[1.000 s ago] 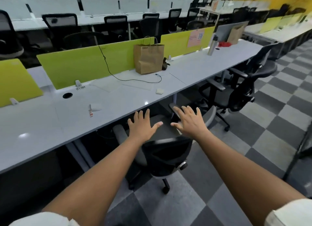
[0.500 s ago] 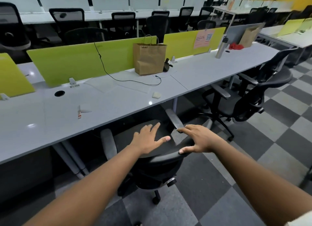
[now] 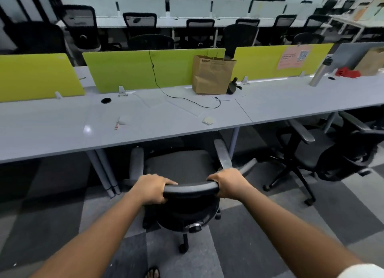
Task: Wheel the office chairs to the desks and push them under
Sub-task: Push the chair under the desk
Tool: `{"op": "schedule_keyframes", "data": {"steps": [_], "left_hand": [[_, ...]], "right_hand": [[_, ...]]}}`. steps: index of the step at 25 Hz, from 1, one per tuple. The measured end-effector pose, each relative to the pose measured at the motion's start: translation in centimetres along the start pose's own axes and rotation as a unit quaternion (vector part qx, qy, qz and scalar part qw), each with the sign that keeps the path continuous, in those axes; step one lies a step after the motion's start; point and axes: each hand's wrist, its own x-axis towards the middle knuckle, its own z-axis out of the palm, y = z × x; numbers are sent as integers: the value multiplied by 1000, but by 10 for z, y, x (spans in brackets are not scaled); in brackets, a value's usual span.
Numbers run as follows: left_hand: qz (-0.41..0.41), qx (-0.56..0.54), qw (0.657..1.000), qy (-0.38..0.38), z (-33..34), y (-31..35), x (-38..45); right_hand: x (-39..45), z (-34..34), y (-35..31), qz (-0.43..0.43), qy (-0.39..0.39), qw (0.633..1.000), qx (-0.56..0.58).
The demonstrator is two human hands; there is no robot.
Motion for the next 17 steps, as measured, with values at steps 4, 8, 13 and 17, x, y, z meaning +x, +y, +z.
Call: {"op": "schedule_keyframes", "data": {"steps": [4, 8, 13, 17], "left_hand": [[-59, -2, 998, 2, -7, -1, 10], [-88, -16, 996, 13, -17, -14, 40], [-81, -17, 996, 22, -38, -55, 90], [-73, -20, 997, 29, -56, -99, 130]], "right_hand": [[22, -1, 11, -9, 7, 1000, -6], [60, -7, 26, 6, 8, 1000, -11], [127, -22, 41, 42, 0, 999, 2], [186, -35, 46, 56, 7, 998, 5]]}}
